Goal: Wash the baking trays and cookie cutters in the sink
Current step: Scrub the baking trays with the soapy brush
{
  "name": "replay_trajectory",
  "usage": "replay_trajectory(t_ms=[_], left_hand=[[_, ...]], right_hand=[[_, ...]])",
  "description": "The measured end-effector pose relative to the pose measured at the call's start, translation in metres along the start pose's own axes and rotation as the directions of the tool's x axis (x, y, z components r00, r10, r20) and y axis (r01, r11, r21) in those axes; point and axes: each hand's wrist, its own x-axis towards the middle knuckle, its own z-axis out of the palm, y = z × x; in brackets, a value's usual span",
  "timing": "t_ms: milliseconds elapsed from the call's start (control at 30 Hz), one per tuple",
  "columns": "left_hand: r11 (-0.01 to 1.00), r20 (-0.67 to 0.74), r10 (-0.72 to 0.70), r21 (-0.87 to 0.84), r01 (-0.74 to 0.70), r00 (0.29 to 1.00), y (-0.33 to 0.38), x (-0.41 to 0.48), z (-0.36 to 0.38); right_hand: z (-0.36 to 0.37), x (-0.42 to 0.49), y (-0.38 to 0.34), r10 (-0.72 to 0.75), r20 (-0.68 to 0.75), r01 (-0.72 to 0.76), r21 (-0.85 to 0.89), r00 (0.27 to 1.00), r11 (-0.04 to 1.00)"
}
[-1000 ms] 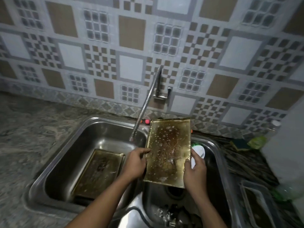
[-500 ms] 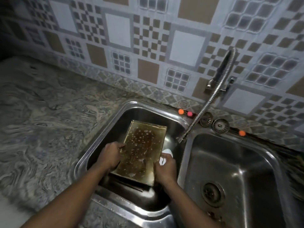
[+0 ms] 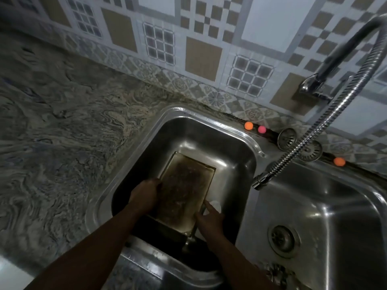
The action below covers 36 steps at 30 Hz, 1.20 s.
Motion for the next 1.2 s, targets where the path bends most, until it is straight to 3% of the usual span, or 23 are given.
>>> replay_trajectory(t_ms=[300, 400, 500, 633, 733, 967, 1200], left_hand=[[0.999, 0.128, 0.013, -0.038, -0.008, 0.992, 0.000, 0.005, 0.009], [1.000, 0.159, 0.002, 0.006, -0.003, 0.987, 0.004, 0.005, 0.011], [1.000, 0.068, -0.019, -0.010, 0.019, 0.997, 0.017, -0.002, 0.011], [0.985, -0.113, 0.086, -0.141, -0.102, 0.990, 0.059, -0.015, 0.005], [0.961, -0.137, 0.185, -0.181, -0.208, 0.973, 0.107, -0.024, -0.003], [0.879, -0.118, 0.425, -0.181, -0.440, 0.898, 0.236, -0.068, 0.015], [0.847, 0.158, 0.532, -0.130, -0.516, 0.832, 0.324, -0.122, 0.082]], right_hand=[[0.014, 0.023, 0.017, 0.036, 0.057, -0.035, -0.017, 0.998, 0.999], [0.009, 0.015, 0.012, -0.015, 0.015, 0.015, 0.007, 1.000, 1.000], [-0.005, 0.002, -0.003, -0.104, -0.096, 0.114, 0.097, 0.990, 0.989], [-0.044, -0.015, -0.027, -0.317, -0.354, 0.364, 0.073, 0.880, 0.928], [-0.087, -0.027, -0.033, -0.400, -0.488, 0.501, 0.092, 0.776, 0.860], [-0.197, -0.063, 0.021, -0.419, -0.600, 0.514, -0.014, 0.681, 0.857], [-0.305, -0.112, 0.096, -0.318, -0.754, 0.454, -0.030, 0.575, 0.891]])
